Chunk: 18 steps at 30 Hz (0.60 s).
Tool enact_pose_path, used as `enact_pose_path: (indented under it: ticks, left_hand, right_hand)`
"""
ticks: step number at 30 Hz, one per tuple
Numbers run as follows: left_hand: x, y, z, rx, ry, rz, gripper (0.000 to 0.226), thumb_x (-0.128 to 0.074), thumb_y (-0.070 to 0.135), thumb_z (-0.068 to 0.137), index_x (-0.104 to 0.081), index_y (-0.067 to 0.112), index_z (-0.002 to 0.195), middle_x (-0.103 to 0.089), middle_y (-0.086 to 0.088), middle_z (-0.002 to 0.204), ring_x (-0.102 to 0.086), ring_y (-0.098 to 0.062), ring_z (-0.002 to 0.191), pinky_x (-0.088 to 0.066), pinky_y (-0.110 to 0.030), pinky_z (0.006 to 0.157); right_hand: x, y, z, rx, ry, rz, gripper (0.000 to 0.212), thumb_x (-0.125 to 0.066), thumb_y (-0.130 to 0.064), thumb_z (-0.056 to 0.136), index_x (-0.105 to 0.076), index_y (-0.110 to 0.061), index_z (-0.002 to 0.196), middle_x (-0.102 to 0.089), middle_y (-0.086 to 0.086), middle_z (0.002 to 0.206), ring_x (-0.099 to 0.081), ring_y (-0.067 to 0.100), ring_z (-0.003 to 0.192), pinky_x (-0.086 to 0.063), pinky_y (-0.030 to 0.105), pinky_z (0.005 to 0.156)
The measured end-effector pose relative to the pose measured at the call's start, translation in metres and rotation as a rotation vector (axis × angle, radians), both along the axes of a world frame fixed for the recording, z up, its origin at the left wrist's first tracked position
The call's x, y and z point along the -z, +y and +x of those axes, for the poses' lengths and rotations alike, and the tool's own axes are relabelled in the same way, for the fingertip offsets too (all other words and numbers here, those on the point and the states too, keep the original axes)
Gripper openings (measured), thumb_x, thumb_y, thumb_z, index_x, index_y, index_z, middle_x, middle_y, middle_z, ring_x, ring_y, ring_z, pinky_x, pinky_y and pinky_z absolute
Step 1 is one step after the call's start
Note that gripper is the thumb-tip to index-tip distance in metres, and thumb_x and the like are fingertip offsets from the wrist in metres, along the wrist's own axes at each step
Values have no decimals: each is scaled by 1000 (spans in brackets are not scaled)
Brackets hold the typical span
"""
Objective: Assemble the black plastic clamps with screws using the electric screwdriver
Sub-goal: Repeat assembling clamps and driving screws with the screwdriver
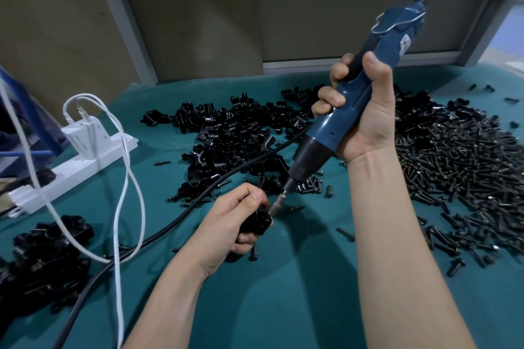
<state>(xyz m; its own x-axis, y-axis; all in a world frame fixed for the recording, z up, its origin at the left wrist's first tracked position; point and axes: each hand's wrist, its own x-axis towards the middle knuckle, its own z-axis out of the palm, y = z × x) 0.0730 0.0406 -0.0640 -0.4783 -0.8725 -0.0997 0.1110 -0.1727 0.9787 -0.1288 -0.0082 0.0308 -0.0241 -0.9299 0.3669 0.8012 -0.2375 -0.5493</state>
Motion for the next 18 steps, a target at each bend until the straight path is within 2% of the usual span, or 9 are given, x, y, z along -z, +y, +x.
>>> enact_pose_path:
  ticks: [18]
  left_hand:
    - [2, 0, -1, -45, 2, -11, 21, -56, 39, 86, -57, 20, 78, -54, -15, 78, -32, -9, 44, -22, -11, 37]
  right_hand:
    - [3, -3, 3, -6, -3, 16, 17, -43, -27, 94, -51, -16, 84, -58, -7, 70, -46, 5, 44, -43, 20, 46]
